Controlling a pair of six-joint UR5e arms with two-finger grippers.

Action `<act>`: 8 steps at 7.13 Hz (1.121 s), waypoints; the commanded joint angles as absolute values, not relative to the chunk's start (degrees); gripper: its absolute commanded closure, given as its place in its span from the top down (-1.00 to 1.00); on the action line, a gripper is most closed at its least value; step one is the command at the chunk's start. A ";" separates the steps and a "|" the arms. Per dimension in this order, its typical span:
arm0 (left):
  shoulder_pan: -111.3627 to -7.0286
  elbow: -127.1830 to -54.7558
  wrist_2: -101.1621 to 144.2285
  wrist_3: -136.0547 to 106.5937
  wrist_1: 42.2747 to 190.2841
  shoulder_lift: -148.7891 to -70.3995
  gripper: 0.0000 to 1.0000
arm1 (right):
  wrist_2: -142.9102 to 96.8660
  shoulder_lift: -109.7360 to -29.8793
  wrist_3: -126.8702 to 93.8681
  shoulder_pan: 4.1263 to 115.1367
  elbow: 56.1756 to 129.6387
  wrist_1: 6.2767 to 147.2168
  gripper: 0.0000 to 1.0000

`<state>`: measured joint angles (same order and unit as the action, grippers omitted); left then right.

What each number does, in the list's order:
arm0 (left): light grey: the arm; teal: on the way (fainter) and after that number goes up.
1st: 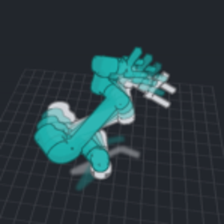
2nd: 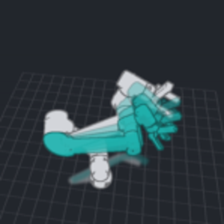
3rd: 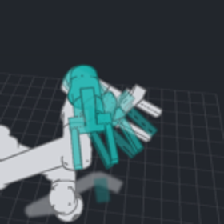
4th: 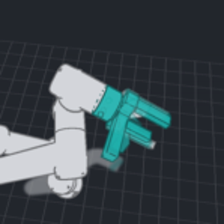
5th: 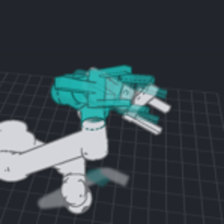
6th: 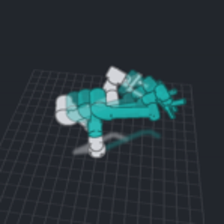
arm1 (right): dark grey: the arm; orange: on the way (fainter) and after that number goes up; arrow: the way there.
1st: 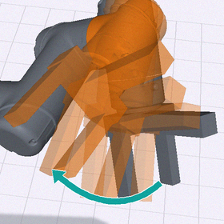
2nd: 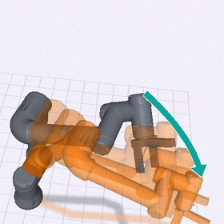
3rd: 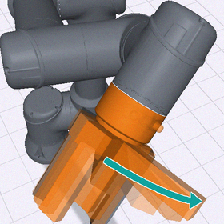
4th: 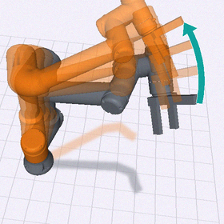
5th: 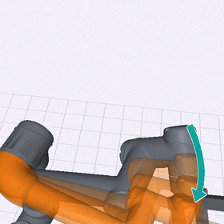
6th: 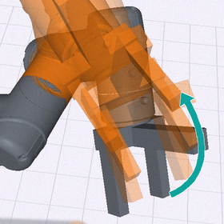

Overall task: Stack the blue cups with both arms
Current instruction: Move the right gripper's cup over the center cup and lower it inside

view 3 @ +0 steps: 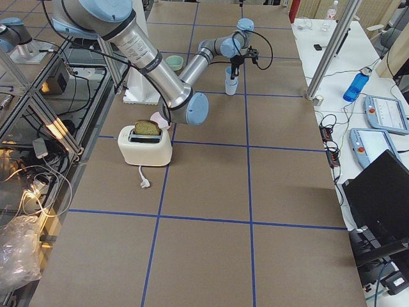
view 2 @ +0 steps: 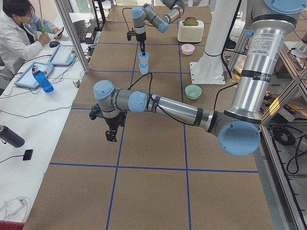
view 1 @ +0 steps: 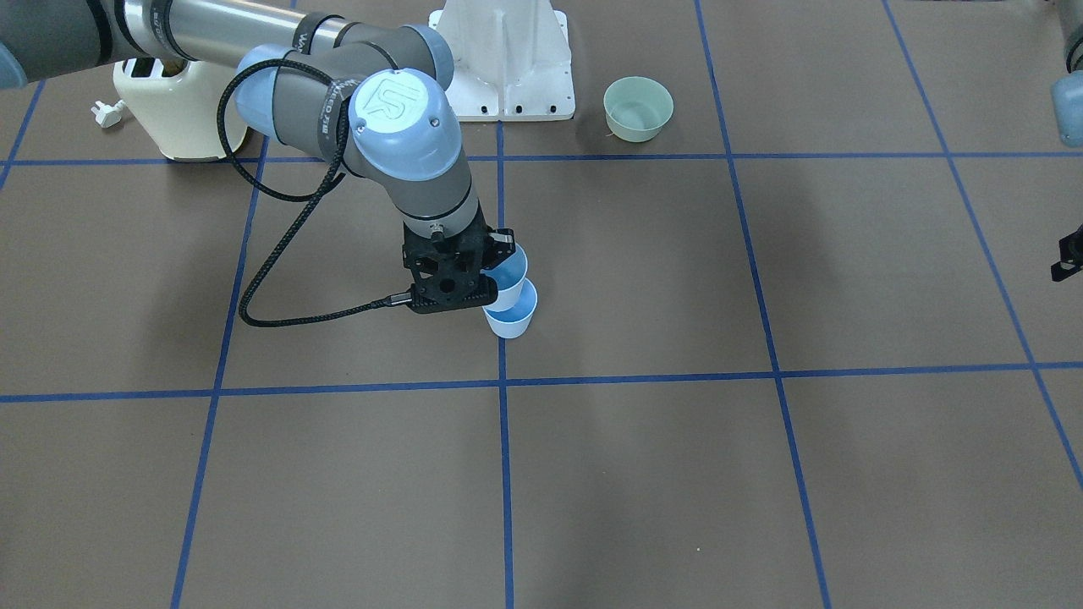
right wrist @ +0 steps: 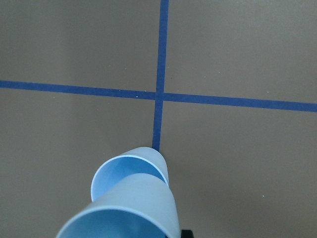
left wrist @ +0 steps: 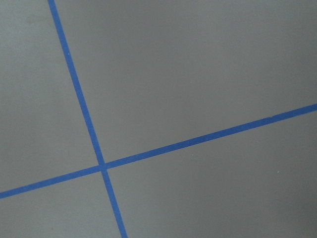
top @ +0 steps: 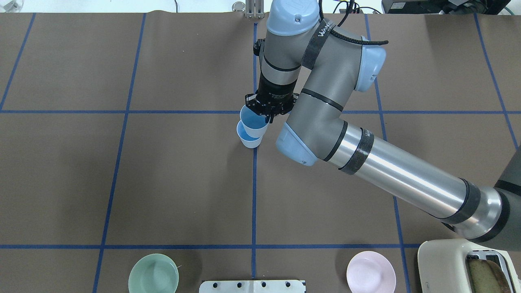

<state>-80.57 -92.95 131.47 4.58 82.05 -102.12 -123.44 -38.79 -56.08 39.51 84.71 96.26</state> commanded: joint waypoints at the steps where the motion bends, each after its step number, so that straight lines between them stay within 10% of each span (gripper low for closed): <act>1: -80.68 -92.90 131.48 4.92 81.74 -101.95 0.98 | -123.05 -38.76 -56.16 39.11 82.98 93.01 -0.82; 4: -80.68 -92.90 131.48 4.92 81.74 -101.95 0.98 | -123.05 -38.41 -56.51 38.94 82.88 92.90 -0.82; 5: -80.68 -92.99 131.48 4.92 81.74 -101.95 0.98 | -123.05 -38.50 -56.43 38.85 82.88 92.90 -0.22; 6: -80.68 -92.99 131.48 4.92 81.74 -101.95 0.98 | -123.05 -38.58 -56.43 38.85 82.97 92.81 0.99; 8: -80.86 -93.08 131.48 4.92 81.74 -102.13 0.98 | -122.78 -41.11 -56.51 40.41 84.10 86.53 1.00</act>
